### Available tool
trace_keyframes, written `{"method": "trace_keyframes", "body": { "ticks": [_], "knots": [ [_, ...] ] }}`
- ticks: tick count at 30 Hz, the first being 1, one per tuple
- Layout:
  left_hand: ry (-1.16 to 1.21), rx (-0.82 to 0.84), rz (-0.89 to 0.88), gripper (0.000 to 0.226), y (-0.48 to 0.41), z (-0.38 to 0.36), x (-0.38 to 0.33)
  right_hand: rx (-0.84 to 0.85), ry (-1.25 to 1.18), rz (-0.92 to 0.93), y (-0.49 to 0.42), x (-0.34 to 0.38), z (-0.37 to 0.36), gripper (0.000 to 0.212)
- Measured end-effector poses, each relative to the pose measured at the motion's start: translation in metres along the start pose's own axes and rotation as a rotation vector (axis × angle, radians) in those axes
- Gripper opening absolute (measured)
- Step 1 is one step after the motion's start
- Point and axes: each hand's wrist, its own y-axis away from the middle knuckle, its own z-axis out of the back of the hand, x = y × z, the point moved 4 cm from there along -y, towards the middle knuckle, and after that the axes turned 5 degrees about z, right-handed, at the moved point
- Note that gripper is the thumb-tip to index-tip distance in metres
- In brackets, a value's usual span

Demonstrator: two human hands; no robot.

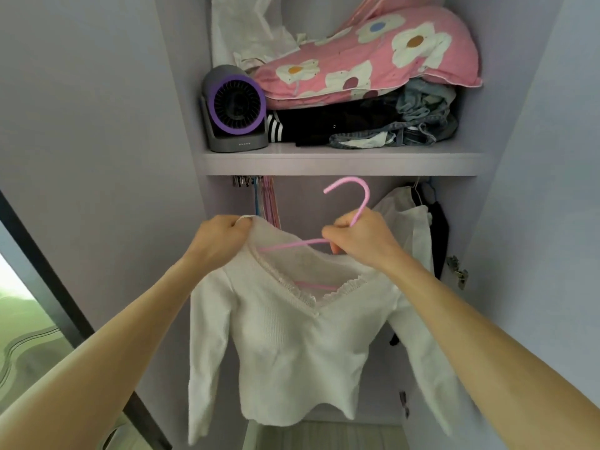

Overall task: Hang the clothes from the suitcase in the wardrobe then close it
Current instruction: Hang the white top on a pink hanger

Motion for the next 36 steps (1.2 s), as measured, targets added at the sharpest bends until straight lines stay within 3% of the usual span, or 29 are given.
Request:
{"method": "trace_keyframes", "body": {
  "ticks": [2, 4, 6, 10, 14, 18, 22, 26, 30, 32, 34, 36],
  "knots": [
    [0.039, -0.013, -0.004, 0.045, -0.003, 0.001, -0.006, 0.013, 0.048, 0.037, -0.007, 0.012, 0.003, 0.035],
    [0.07, -0.035, -0.024, 0.05, -0.003, 0.004, -0.01, 0.187, 0.227, -0.016, -0.006, 0.013, -0.006, 0.032],
    [0.039, 0.044, -0.052, 0.047, -0.002, 0.0, -0.012, 0.286, 0.315, -0.051, -0.005, 0.011, -0.01, 0.031],
    [0.069, 0.471, 0.007, 0.037, 0.006, -0.022, -0.002, 0.034, 0.185, 0.019, -0.019, 0.022, 0.014, 0.034],
    [0.199, 0.597, -0.006, 0.054, 0.009, -0.025, 0.0, 0.057, 0.201, -0.005, -0.016, 0.013, 0.009, 0.031],
    [-0.03, 0.491, -0.131, 0.027, 0.01, -0.034, 0.004, 0.022, 0.14, -0.058, -0.011, -0.013, 0.008, 0.031],
    [0.115, 0.259, -0.142, 0.009, 0.006, -0.031, 0.008, -0.036, 0.09, -0.063, -0.011, -0.018, 0.018, 0.031],
    [0.254, 0.105, -0.157, 0.013, 0.004, -0.026, -0.004, 0.086, 0.171, -0.053, -0.005, -0.015, 0.01, 0.032],
    [0.186, 0.084, -0.17, 0.013, 0.001, -0.032, -0.01, 0.07, 0.199, -0.007, -0.002, -0.011, 0.0, 0.032],
    [0.207, 0.083, -0.191, 0.014, 0.005, -0.034, -0.013, 0.192, 0.25, -0.036, -0.003, -0.012, -0.007, 0.031],
    [0.162, 0.15, -0.203, 0.015, 0.009, -0.04, -0.013, 0.31, 0.31, -0.051, 0.001, -0.016, -0.017, 0.03],
    [0.091, 0.307, -0.18, 0.013, 0.012, -0.047, -0.007, 0.257, 0.257, -0.061, 0.001, -0.023, -0.019, 0.031]
  ]
}}
